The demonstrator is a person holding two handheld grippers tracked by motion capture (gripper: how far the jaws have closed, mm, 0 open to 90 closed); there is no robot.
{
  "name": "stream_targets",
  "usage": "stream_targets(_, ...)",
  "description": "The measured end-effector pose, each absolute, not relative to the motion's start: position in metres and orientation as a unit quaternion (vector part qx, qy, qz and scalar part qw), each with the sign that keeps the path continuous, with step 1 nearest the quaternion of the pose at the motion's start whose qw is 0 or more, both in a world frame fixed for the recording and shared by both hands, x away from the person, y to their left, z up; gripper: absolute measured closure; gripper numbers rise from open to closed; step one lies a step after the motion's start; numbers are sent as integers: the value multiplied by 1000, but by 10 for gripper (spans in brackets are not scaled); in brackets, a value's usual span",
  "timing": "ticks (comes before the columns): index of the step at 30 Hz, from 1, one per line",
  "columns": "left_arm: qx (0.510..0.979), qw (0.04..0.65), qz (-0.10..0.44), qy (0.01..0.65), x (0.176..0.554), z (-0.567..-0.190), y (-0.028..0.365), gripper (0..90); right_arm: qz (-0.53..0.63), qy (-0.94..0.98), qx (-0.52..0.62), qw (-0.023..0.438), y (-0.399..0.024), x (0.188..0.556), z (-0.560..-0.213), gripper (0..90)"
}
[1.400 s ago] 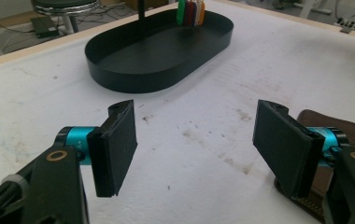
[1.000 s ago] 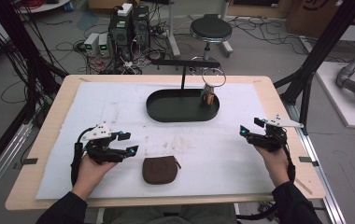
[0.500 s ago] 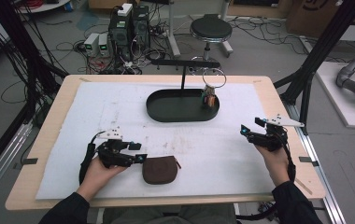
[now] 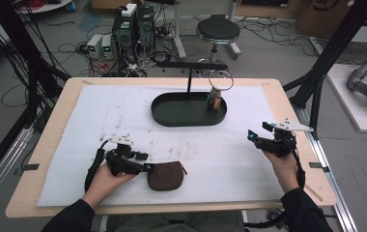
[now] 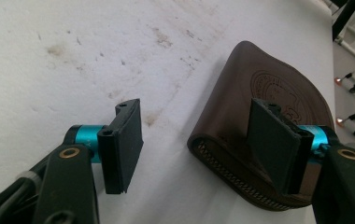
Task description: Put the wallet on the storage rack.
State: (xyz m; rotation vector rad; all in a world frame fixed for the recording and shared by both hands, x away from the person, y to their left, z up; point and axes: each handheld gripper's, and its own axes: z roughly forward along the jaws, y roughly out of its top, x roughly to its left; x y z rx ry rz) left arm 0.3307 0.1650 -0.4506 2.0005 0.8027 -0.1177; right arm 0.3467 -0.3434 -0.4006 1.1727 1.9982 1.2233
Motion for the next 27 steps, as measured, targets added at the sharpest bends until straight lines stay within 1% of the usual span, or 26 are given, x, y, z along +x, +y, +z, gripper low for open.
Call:
stream_targets(1,819,469,-50,327,331,-451,166,362,450,737,432,259,-343,347,-401,286)
stream_targets(5,812,477,-73,328,331,-452,166,450,451,738,432,257,-343,347,-401,286)
stream_targets(7,813,480,-80,320,330,-451,166,527,451,738,432,256,-343,347,-401,286)
stream_targets(8,813,481,-83,318,330,-451,166,551,451,738,432,257,-343,347,-401,286)
stream_targets(9,814,482,-83,314,329,-451,166,598,451,738,432,255,-343,347,-401,286)
stream_targets(14,827,474,-63,296,326,-446,163,660,448,740,431,256,-341,347,-400,288)
stream_targets(18,836,471,-42,278,324,-442,160,687,449,741,428,259,-340,346,-399,290)
stream_targets(27,829,505,-10,239,318,-431,160,762,453,738,427,260,-340,346,-398,290)
